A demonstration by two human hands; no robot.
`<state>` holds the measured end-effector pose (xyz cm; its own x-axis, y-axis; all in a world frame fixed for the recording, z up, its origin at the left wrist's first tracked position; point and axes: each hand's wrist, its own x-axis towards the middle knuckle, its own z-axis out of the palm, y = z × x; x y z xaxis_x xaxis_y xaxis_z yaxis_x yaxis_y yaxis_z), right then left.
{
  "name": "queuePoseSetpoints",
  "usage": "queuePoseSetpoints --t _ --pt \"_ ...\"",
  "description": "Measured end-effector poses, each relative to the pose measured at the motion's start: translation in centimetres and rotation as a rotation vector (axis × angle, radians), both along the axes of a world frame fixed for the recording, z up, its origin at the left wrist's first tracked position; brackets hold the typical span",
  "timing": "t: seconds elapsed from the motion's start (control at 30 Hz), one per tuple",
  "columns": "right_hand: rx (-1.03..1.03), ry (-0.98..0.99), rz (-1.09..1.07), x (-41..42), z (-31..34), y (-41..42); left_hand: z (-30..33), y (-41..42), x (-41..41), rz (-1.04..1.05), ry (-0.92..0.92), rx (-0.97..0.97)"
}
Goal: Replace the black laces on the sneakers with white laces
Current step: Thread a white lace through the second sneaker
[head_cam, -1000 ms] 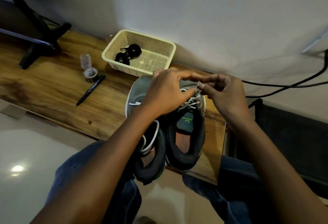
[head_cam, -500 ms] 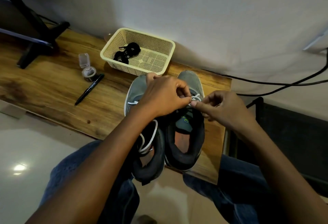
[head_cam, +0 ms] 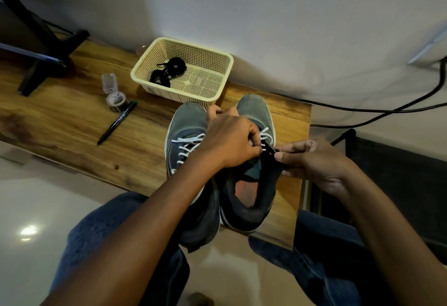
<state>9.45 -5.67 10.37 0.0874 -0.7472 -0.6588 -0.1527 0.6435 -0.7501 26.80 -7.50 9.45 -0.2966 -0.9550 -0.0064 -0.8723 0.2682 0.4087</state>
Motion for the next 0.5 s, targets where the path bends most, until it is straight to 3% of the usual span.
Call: queuePoseSetpoints --t 0.5 --pt "0.013 -0.031 -0.001 -0.23 -0.45 -0.11 -0.35 -0.31 -0.25 -0.075 -0.017 0.014"
